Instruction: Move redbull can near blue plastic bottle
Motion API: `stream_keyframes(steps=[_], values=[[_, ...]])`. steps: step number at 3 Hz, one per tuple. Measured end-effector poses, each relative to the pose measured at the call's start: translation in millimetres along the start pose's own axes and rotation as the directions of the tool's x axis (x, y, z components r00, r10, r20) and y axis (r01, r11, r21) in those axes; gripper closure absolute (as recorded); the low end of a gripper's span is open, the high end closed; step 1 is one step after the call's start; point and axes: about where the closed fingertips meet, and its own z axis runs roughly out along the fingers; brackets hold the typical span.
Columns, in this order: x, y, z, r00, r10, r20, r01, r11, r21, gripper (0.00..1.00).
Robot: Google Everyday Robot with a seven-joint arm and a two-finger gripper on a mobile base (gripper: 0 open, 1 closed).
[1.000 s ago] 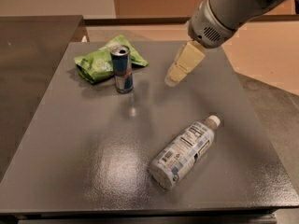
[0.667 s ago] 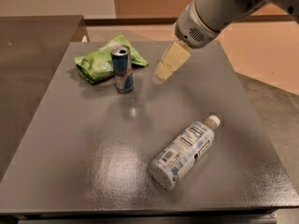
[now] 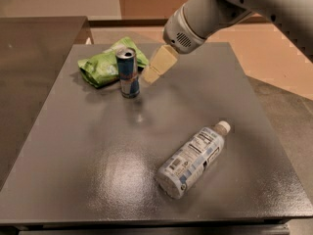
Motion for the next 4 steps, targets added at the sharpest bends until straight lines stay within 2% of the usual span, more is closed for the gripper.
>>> stream_keyframes(steps=[1,3,4], values=[[-14,10,21,1.0,-0.01,0.022,0.011,0.9992,-0.04,0.0],[-39,23,48,0.999,-0.038,0.037,0.041,0.9962,-0.077,0.0],[-45,25,51,0.998,-0.039,0.044,0.043,0.9958,-0.081,0.17]])
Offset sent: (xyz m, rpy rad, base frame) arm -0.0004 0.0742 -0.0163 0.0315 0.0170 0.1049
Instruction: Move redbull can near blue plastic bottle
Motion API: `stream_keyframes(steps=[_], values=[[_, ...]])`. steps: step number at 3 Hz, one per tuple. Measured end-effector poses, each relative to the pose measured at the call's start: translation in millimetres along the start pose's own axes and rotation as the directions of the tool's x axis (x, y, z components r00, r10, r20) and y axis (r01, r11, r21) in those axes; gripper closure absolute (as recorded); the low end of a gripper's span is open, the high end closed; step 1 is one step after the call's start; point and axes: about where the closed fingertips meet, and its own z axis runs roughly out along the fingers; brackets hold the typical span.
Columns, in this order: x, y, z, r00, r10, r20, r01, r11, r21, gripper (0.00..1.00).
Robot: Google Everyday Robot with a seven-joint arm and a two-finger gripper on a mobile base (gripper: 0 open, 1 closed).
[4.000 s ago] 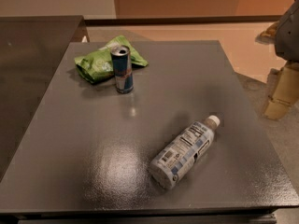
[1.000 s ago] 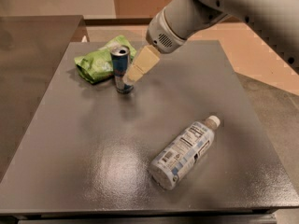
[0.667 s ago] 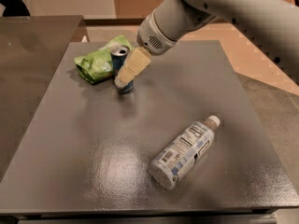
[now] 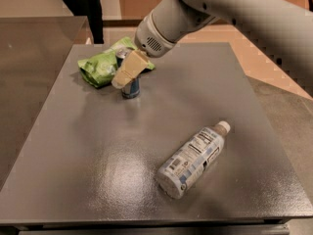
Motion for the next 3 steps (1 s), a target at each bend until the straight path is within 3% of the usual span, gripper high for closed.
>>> stream_keyframes(steps=[3], values=[[5,-2,-22,1.0,0.025,-0.011,-0.025,0.9997,0.001,0.88]])
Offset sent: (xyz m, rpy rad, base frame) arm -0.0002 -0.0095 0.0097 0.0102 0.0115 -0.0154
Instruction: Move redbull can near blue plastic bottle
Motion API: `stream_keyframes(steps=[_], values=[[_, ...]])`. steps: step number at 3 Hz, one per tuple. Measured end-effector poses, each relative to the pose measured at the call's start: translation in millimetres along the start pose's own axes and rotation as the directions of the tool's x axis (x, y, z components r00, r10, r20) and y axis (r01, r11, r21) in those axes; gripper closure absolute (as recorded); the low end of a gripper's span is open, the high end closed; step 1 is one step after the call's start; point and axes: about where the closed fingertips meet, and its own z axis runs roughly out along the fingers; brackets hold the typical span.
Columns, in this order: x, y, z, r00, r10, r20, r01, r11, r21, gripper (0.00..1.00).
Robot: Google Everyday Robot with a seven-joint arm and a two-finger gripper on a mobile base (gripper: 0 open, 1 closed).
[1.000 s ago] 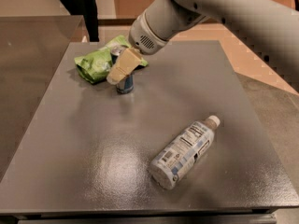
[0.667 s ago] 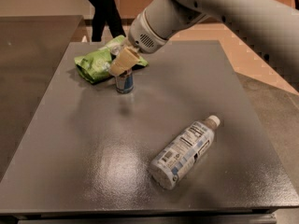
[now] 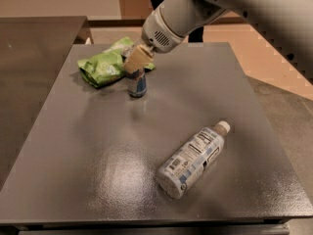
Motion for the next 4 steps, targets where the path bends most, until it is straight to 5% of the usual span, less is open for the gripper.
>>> stream_keyframes(steps=[1,4], values=[[12,-1,-29,1.0,0.011,-0.023,-0.01,0.9999,0.008,1.0],[62,44,-84,0.998,0.057,-0.019,-0.058,0.9964,-0.062,1.0]])
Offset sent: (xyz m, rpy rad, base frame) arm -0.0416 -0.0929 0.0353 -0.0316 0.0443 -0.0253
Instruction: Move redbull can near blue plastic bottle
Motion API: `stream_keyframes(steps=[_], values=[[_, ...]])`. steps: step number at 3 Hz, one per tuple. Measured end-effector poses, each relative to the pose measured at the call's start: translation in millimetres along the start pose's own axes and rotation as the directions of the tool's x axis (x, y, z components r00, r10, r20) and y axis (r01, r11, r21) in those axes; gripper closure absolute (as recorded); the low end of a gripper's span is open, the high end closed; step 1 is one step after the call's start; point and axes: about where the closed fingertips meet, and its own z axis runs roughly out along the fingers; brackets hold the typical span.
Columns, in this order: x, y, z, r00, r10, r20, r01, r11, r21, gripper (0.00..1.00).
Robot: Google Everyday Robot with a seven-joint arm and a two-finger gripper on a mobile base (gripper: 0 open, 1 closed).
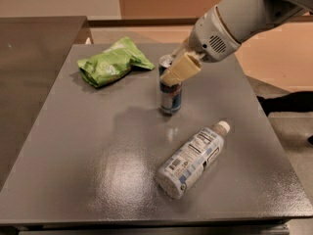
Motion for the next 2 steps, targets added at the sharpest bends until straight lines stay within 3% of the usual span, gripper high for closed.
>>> stream_keyframes(steps=[2], values=[[27,25,-17,0.999,0.026,0.028,-0.027,0.9996,0.005,1.0]])
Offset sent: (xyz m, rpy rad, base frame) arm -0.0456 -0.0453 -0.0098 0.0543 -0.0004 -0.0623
